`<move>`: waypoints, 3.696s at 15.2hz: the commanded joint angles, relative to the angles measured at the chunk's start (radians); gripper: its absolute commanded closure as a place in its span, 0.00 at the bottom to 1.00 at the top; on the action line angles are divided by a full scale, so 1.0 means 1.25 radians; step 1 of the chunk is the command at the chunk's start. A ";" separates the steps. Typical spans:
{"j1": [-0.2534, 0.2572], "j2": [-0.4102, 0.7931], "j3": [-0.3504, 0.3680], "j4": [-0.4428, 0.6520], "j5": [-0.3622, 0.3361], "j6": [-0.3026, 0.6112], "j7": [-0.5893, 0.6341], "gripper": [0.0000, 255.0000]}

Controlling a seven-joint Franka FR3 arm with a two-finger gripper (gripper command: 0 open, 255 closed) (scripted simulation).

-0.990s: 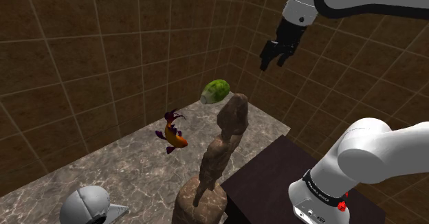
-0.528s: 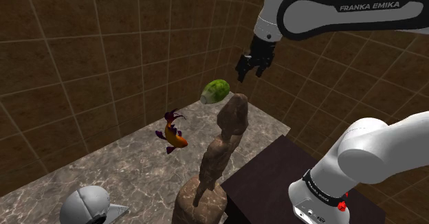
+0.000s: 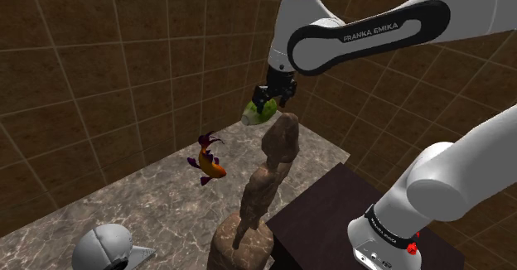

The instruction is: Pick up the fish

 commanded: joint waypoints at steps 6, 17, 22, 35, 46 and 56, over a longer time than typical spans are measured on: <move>0.005 0.223 0.044 0.093 -0.080 0.094 0.126 0.00; 0.080 0.584 0.020 0.351 -0.214 0.134 0.283 0.00; 0.125 0.749 -0.003 0.511 -0.240 0.118 0.316 0.00; 0.165 0.933 -0.031 0.671 -0.259 0.132 0.336 0.00; 0.164 0.925 -0.029 0.667 -0.258 0.128 0.334 1.00; 0.152 0.842 -0.011 0.639 -0.240 0.073 0.320 1.00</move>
